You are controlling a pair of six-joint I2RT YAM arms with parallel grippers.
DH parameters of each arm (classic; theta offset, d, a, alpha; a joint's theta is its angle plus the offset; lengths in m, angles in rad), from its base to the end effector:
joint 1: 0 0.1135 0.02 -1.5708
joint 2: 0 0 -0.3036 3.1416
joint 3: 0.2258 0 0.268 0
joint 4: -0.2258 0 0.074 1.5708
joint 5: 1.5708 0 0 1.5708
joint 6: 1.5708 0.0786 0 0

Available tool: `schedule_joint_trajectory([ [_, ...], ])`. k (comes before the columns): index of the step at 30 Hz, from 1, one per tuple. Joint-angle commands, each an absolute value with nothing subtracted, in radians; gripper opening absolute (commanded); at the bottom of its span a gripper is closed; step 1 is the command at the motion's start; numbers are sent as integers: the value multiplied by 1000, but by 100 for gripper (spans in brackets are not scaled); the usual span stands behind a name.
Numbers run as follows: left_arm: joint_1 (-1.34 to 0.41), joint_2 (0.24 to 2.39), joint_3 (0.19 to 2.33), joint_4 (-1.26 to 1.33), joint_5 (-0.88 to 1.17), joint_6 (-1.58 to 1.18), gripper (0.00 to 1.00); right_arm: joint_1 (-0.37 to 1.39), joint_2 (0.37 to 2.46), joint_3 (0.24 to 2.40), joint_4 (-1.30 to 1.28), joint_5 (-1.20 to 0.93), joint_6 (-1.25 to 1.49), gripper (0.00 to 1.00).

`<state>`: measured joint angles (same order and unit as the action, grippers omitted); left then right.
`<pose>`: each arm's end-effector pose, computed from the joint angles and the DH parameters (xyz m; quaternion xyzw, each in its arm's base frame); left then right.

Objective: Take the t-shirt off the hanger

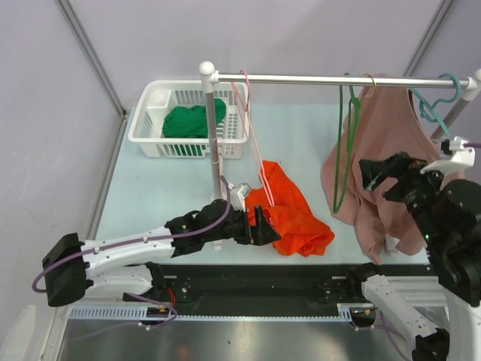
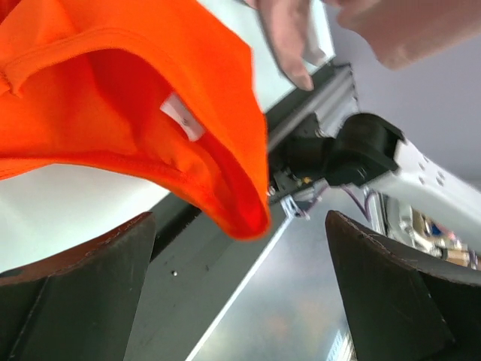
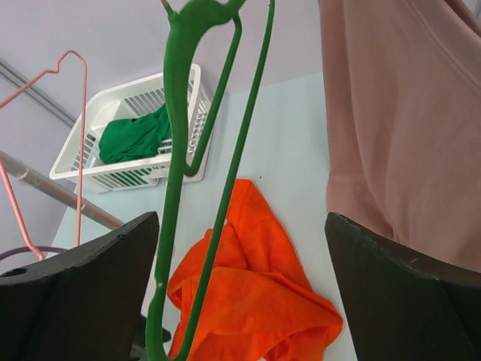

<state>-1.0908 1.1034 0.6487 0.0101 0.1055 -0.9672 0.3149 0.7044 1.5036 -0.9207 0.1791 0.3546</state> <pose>0.1227 -0.2536 0.2583 0.0803 0.8411 -0.4797 0.2367 0.0785 0.0108 0.5208 0.0741 0.7444 0.1537 0.6456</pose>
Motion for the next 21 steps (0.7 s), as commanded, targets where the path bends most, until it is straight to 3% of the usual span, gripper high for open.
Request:
schedule_joint_trajectory([
  [1, -1135, 1181, 693, 43, -114, -1069, 100, 319, 652, 1415, -971, 161, 385, 97],
  [18, -1137, 1755, 998, 35, -261, -1213, 100, 321, 569, 1359, -969, 132, 374, 95],
  [21, -1149, 1814, 1067, -82, -319, -1197, 100, 324, 561, 1351, -969, 135, 370, 95],
])
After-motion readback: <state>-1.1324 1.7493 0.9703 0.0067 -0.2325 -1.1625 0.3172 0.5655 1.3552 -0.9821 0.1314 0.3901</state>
